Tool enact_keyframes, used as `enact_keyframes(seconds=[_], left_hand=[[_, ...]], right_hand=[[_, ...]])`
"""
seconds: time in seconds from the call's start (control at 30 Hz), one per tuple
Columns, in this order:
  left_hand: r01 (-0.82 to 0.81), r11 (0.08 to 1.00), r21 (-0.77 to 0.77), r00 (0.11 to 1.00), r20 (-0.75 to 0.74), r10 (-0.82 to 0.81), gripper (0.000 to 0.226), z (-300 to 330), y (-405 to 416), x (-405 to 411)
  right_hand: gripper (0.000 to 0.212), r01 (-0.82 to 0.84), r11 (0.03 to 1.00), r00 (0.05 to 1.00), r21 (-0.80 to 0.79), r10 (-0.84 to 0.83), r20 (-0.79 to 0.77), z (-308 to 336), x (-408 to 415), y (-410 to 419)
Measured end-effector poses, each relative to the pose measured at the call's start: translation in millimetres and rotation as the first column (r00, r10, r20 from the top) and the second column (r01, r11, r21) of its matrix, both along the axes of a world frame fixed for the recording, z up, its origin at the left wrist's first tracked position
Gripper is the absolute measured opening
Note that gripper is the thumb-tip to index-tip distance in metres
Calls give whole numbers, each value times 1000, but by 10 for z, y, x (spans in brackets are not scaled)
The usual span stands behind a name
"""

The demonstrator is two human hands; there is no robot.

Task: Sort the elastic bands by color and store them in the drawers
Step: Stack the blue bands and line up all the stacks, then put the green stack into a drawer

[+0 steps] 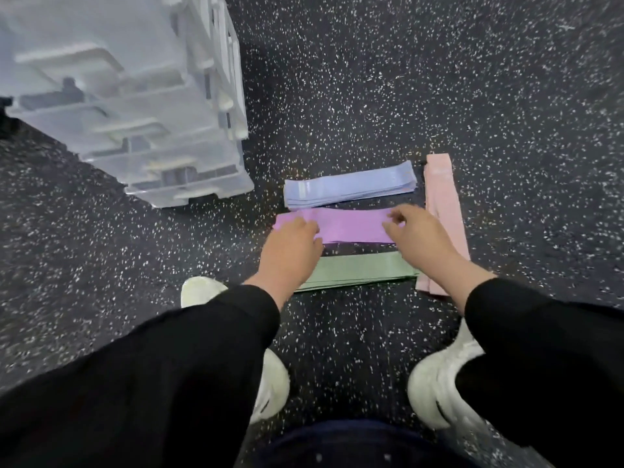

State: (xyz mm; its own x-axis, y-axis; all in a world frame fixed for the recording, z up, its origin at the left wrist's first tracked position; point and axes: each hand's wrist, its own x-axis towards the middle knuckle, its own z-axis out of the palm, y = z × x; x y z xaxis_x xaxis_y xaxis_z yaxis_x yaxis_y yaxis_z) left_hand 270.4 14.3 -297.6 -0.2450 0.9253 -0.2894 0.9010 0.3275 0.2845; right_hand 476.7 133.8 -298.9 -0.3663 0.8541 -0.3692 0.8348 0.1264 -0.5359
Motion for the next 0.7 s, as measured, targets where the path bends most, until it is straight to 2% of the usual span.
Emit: enact_keyframes(seconds=[0.1, 0.23, 0.33, 0.5, 0.7], left_hand=[[-97, 993, -66, 994, 39, 100, 29, 62, -323, 77], [-142, 984, -108, 987, 58, 149, 31, 235, -597, 128], [-174, 982, -79, 983, 47, 178, 29, 418, -648, 82], [-194, 975, -109, 980, 25, 198, 35, 580, -766, -1], [-223, 964, -144, 975, -20, 222, 35, 489, -950, -115]], right_hand=[[33, 4, 998, 1000, -67, -3, 21, 11, 85, -307], [28, 11, 994, 999, -107, -7, 31, 66, 105, -455], [33, -16, 993, 1000, -120, 20, 24, 136, 5, -399], [37, -105, 987, 987, -122, 119, 112, 124, -40, -466], [47, -156, 957, 972, -247, 193, 135, -61, -95, -550]])
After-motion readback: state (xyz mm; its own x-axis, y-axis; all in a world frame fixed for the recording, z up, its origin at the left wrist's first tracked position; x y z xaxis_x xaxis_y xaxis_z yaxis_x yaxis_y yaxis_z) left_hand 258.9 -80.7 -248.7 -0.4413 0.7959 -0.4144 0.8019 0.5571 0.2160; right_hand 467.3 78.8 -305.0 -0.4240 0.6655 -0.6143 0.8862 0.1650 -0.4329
